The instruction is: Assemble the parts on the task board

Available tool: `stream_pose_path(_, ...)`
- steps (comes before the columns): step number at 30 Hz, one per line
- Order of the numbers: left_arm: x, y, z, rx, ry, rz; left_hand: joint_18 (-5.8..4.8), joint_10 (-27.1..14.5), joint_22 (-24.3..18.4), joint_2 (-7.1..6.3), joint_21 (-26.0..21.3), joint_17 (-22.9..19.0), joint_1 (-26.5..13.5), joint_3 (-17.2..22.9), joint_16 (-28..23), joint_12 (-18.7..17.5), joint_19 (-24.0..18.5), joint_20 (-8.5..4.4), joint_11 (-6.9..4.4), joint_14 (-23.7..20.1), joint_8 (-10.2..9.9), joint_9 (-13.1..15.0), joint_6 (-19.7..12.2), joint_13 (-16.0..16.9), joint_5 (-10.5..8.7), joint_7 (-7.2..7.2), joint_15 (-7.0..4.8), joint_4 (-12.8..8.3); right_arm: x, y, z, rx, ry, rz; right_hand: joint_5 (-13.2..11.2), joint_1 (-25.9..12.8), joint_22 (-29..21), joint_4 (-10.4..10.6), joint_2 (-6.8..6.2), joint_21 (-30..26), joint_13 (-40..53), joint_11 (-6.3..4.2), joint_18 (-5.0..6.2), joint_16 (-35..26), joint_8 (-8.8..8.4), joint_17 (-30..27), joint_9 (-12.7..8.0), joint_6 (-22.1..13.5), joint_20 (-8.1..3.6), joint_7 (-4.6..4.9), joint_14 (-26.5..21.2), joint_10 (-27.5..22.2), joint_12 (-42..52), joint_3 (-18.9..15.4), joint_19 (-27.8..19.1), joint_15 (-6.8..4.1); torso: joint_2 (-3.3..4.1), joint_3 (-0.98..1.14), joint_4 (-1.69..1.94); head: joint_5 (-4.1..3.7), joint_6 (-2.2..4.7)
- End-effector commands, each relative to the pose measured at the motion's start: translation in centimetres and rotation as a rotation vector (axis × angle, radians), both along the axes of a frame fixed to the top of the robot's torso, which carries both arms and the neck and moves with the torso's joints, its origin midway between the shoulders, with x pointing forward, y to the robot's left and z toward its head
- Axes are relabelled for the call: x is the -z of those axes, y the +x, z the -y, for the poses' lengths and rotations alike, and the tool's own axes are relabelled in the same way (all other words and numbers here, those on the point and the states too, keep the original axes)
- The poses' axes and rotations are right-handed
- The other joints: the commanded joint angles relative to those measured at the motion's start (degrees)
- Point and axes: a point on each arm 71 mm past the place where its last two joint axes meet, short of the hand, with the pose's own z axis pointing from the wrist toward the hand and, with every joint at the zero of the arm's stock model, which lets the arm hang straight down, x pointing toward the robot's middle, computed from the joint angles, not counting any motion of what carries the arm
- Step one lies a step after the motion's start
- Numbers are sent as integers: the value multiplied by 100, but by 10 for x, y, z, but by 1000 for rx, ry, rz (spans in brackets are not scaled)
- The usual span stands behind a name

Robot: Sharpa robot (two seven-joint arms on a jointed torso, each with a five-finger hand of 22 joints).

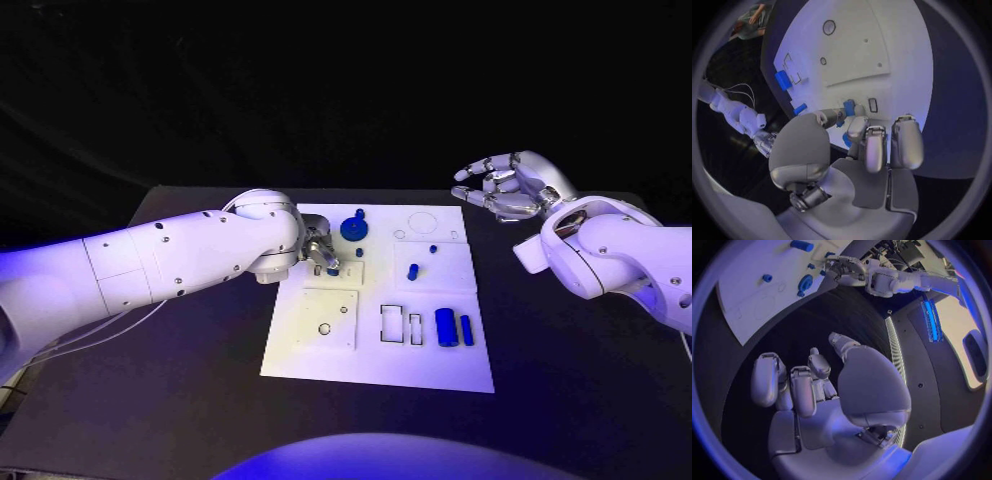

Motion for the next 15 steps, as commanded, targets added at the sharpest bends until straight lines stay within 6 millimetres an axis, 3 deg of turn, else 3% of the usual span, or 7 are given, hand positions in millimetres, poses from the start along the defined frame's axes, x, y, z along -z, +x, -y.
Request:
stream_pose_path(1,5,-3,0,2,13,-42,-34,1,3,9,23,1510,-65,1,19,26,9,-35,-23,606,-30,1,241,7,-28,-184,-34,-41,0,-1,-1,-16,1,0,-38,-37,185,33,12,-35,-7,12,85,-39,34,346,-8,3,-7,-18,298,-35,-27,5,-35,-31,-1,0,0,5,3)
stream_pose_path(15,5,-1,-1,-10,12,-44,-38,-1,27,32,24,1510,-193,-486,19,27,24,-42,-25,606,-91,20,318,16,-26,-186,-38,323,1,-1,-1,-15,2,0,-74,-54,180,50,7,-45,-13,13,86,-42,42,343,-12,-1,-8,-19,298,-37,-29,-8,-38,-31,-3,2,-5,1,17)
